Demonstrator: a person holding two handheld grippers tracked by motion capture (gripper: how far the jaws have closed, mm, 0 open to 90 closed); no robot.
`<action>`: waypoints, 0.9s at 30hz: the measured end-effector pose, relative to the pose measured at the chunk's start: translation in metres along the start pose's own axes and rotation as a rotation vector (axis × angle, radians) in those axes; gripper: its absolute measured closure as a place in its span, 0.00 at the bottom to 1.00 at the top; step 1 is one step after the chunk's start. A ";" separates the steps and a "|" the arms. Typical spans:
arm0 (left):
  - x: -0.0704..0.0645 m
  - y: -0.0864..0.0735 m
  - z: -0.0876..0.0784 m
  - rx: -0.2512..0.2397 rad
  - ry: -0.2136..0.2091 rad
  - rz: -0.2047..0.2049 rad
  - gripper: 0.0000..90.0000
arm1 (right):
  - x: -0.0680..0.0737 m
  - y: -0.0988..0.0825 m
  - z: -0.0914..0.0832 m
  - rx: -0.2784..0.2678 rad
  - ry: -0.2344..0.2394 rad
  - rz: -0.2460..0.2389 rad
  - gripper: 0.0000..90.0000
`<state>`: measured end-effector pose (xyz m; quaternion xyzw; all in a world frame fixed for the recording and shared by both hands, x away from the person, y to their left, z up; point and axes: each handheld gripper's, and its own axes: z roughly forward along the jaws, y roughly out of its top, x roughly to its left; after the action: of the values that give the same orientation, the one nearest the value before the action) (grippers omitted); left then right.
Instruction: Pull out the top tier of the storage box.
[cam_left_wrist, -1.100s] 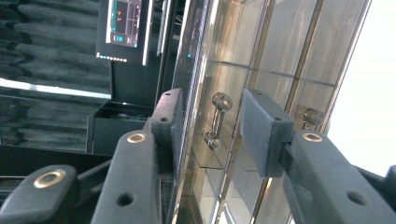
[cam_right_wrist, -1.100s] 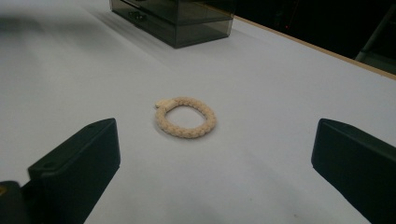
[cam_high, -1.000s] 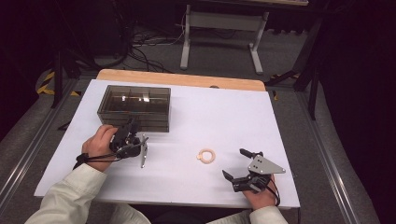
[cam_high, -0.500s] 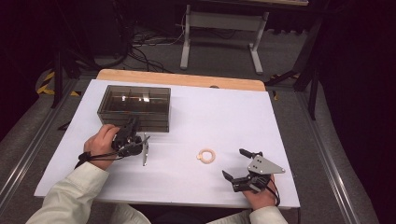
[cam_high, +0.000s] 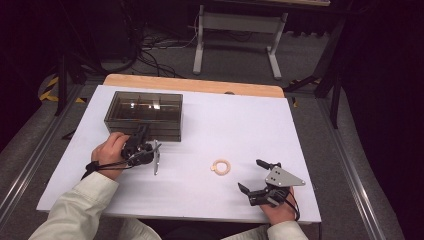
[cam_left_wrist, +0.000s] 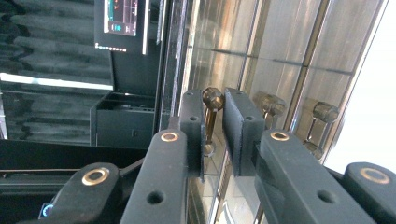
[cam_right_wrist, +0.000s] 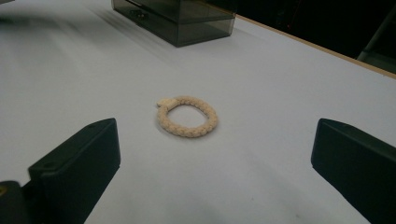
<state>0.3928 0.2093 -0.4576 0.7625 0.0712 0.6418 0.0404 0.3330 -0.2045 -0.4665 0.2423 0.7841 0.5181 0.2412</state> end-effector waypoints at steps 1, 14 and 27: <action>0.000 0.000 0.000 0.000 0.000 0.000 0.88 | 0.000 0.000 0.000 0.000 0.000 0.000 0.02; 0.000 0.000 0.000 -0.001 -0.002 0.004 0.89 | 0.000 0.000 0.000 0.000 0.001 -0.001 0.02; 0.002 -0.001 -0.009 0.002 -0.024 0.012 0.89 | 0.000 0.000 0.000 0.000 0.006 -0.003 0.02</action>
<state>0.3844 0.2100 -0.4541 0.7707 0.0668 0.6327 0.0366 0.3336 -0.2043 -0.4663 0.2393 0.7852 0.5185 0.2396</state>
